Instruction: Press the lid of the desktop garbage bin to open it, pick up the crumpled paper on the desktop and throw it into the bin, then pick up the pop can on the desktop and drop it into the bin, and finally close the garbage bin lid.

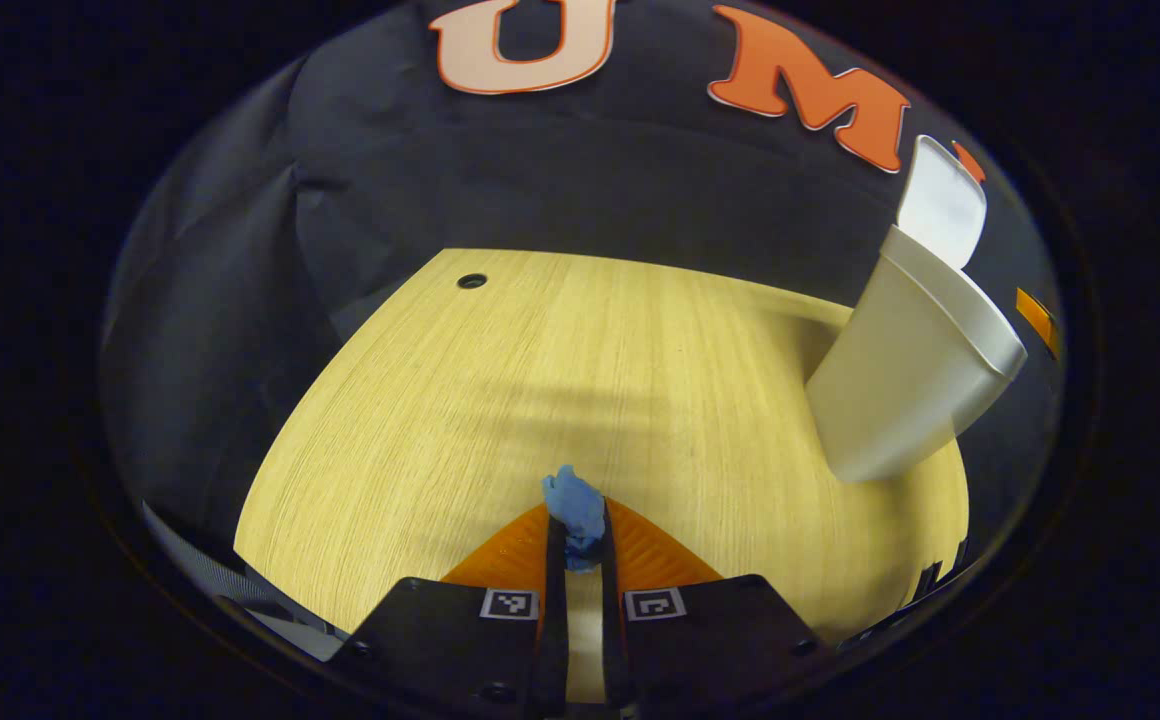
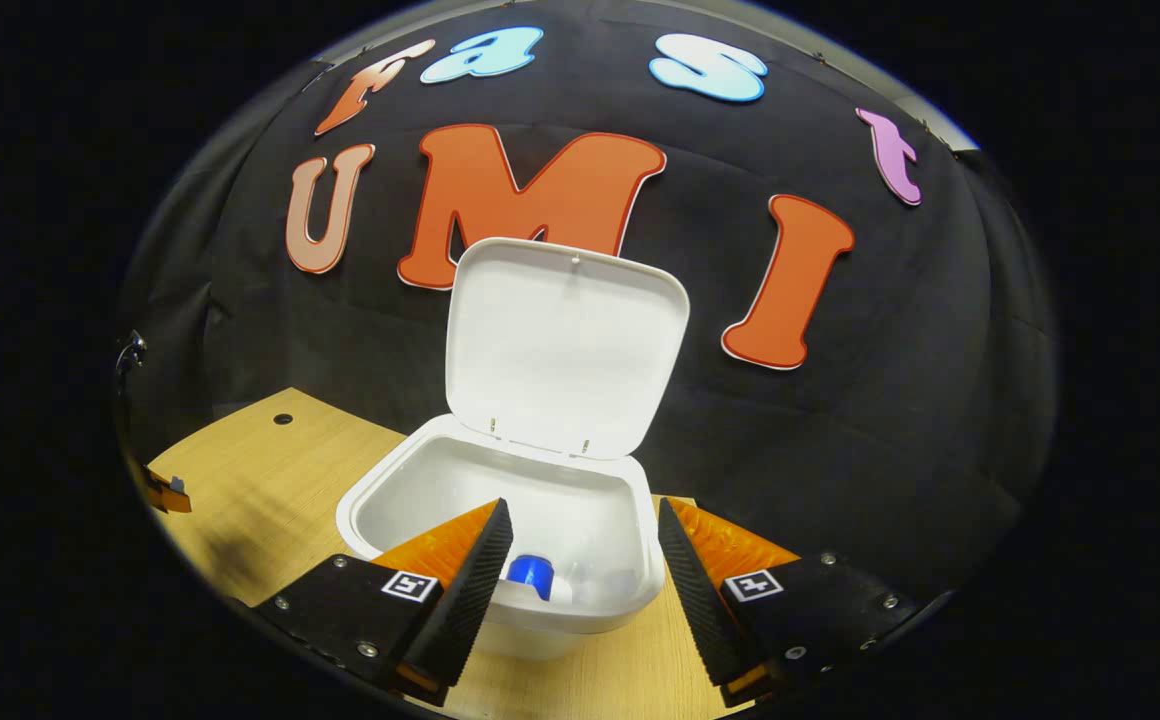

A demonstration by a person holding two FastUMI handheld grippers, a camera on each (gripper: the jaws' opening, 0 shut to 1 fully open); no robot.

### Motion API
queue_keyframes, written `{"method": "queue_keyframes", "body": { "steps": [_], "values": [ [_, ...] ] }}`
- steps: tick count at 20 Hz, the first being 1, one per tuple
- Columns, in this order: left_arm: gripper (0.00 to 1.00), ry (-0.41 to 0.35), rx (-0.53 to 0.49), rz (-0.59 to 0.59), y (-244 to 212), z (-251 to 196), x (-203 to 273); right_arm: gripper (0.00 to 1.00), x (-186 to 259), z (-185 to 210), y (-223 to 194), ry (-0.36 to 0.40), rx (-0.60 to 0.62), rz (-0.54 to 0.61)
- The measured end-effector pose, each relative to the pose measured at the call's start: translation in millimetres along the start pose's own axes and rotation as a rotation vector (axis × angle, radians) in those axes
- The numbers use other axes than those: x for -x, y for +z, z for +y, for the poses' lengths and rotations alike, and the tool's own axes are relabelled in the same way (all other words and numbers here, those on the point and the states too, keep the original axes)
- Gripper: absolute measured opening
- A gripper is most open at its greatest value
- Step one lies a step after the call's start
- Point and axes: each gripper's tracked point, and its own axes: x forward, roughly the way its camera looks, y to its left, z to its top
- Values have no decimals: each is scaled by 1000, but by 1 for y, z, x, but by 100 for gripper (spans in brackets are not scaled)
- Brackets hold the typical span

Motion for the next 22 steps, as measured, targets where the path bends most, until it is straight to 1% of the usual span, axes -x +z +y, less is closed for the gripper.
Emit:
{"method": "queue_keyframes", "body": {
  "steps": [1,2,3,5,6,7,9,10,14,15,16,17,18,19,20,21,22],
  "values": [
    [18,-24,-21,-18,12,-10,-2,90,4,-1,-1,-10,-4,-4],
    [18,-49,-39,-34,24,-19,-4,94,11,-4,-1,-22,-13,-6],
    [18,-77,-55,-46,36,-29,-5,96,18,-5,-2,-19,-25,-10],
    [19,-130,-83,-78,65,-49,-7,99,31,-7,-4,-34,-23,-17],
    [18,-161,-97,-104,83,-60,-8,99,38,-10,-5,-44,-20,-20],
    [18,-191,-111,-141,79,-77,12,99,44,-12,-5,-54,-21,-21],
    [19,-249,-141,-195,115,-103,3,99,59,-20,-12,-77,-35,-23],
    [17,-282,-150,-220,130,-116,5,99,65,-22,-17,-85,-45,-22],
    [17,-403,-171,-337,175,-162,18,99,92,-36,-39,-143,-73,6],
    [16,-425,-181,-349,182,-174,21,99,99,-40,-45,-163,-84,17],
    [18,-444,-192,-360,190,-184,23,99,105,-43,-51,-178,-99,30],
    [17,-466,-203,-370,196,-194,24,99,113,-44,-56,-189,-113,36],
    [19,-489,-212,-381,203,-204,27,100,119,-45,-60,-204,-121,42],
    [17,-511,-221,-394,209,-217,29,99,126,-47,-65,-218,-125,47],
    [16,-525,-233,-407,215,-228,32,99,131,-49,-69,-237,-129,55],
    [18,-538,-247,-426,223,-238,32,99,138,-51,-72,-252,-135,61],
    [17,-552,-265,-438,228,-249,34,99,145,-54,-75,-272,-140,67]
  ]
}}
